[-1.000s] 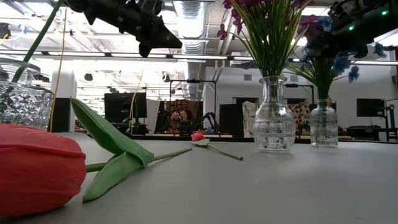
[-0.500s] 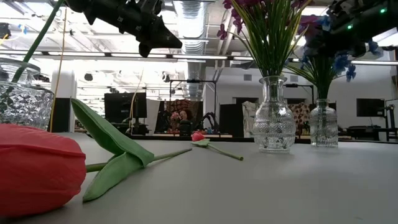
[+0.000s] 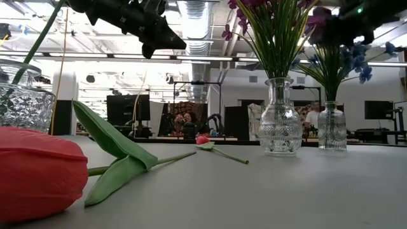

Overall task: Sort flowers into vase by color
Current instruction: Put the blue flowers into the top transparent vase, then put the top pink tulip into the bottom transparent vase

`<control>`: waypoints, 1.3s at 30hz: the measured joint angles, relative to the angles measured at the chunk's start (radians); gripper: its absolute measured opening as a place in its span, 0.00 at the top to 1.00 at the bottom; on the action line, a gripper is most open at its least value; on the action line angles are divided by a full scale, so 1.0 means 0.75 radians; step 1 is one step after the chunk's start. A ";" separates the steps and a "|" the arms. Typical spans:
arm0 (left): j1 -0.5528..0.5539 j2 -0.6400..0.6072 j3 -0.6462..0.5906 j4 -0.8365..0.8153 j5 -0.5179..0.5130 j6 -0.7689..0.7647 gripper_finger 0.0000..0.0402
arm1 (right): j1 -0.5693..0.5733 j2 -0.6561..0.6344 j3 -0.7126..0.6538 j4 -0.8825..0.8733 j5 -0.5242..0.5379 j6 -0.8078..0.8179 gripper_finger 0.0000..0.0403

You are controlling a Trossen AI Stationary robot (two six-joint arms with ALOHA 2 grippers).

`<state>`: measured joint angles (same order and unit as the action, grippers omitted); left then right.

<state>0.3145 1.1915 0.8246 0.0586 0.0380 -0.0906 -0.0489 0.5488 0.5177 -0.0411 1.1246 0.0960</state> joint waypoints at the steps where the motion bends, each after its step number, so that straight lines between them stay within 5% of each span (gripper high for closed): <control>1: 0.001 0.000 0.000 0.000 0.000 0.000 1.00 | 0.007 0.000 0.017 -0.017 0.000 0.000 0.43; 19: 0.000 0.000 0.000 0.000 0.000 0.000 1.00 | 0.125 -0.001 0.320 -0.114 -0.009 -0.234 0.43; 30: 0.000 0.000 0.000 0.001 0.000 -0.008 1.00 | 0.338 0.001 0.370 -0.122 -0.592 -0.233 0.44; 39: 0.000 0.000 0.000 0.016 0.000 -0.048 1.00 | 0.538 0.011 0.370 -0.329 -0.781 0.051 0.44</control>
<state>0.3145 1.1915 0.8246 0.0708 0.0380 -0.1262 0.3548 0.5568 0.7952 -0.2880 0.5385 0.1345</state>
